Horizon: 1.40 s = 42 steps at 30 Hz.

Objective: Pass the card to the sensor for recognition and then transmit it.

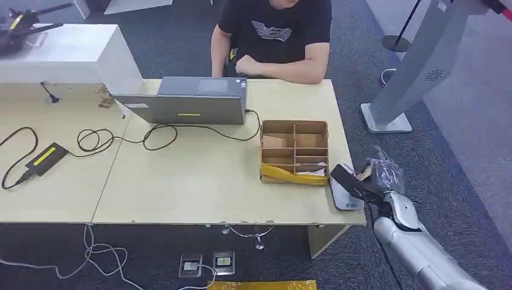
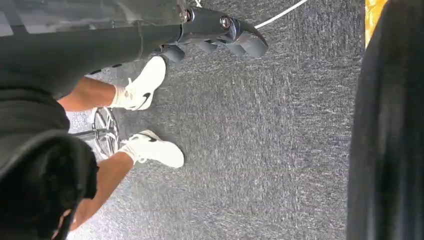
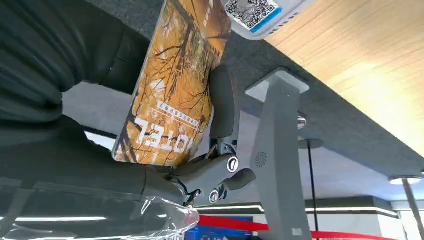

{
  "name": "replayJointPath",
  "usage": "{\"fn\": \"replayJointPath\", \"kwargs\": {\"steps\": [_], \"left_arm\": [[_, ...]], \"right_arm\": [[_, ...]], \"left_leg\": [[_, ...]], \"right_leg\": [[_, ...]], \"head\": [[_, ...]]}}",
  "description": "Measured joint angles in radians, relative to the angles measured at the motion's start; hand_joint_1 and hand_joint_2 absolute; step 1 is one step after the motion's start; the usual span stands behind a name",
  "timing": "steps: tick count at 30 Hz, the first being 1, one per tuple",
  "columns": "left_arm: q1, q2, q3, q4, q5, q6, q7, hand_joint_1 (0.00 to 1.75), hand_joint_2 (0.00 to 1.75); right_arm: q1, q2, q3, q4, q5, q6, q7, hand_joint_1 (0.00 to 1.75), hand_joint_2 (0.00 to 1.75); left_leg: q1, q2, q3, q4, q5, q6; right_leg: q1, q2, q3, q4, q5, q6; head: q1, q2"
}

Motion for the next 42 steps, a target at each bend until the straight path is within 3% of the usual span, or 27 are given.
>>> {"fn": "replayJointPath", "kwargs": {"steps": [19, 25, 32, 38, 42], "left_arm": [[-0.005, 0.000, 0.000, 0.000, -0.001, -0.002, 0.000, 0.00, 0.00], [-0.009, 0.000, 0.000, 0.000, -0.010, -0.014, 0.000, 0.00, 0.00], [-0.022, 0.000, -0.007, 0.000, -0.021, -0.021, 0.000, 0.00, 0.00], [-0.030, 0.000, -0.008, 0.000, -0.021, -0.026, 0.000, 0.00, 0.00], [-0.031, 0.000, -0.008, 0.000, -0.021, -0.026, 0.000, 0.00, 0.00]], "right_arm": [[-0.006, -0.014, 0.013, 0.000, 0.004, 0.000, 0.008, 1.75, 1.75], [-0.008, -0.035, 0.015, -0.025, 0.049, -0.001, 0.058, 1.75, 1.75], [-0.032, -0.089, -0.015, -0.160, 0.150, 0.071, 0.126, 1.75, 1.75], [-0.120, -0.103, -0.046, -0.327, 0.262, 0.238, 0.164, 1.75, 1.75], [-0.148, -0.103, -0.053, -0.396, 0.277, 0.255, 0.166, 1.75, 1.75]], "left_leg": [[0.000, 0.000, 0.001, 0.000, 0.000, 0.000], [0.000, 0.000, 0.000, 0.000, 0.000, 0.000], [-0.001, 0.000, 0.000, 0.000, 0.000, 0.000], [0.000, 0.002, 0.000, 0.000, 0.001, 0.000], [0.000, 0.002, 0.000, 0.000, 0.001, 0.000]], "right_leg": [[0.000, 0.001, 0.000, 0.000, 0.000, 0.000], [0.000, 0.000, 0.001, 0.000, 0.000, 0.000], [-0.001, 0.000, 0.000, 0.000, 0.001, 0.000], [0.000, 0.004, -0.001, 0.001, 0.001, 0.000], [0.000, 0.003, -0.001, 0.001, 0.001, 0.000]], "head": [[0.000, 0.000], [0.000, 0.000], [0.000, 0.000], [0.000, 0.000], [0.000, 0.000]]}}
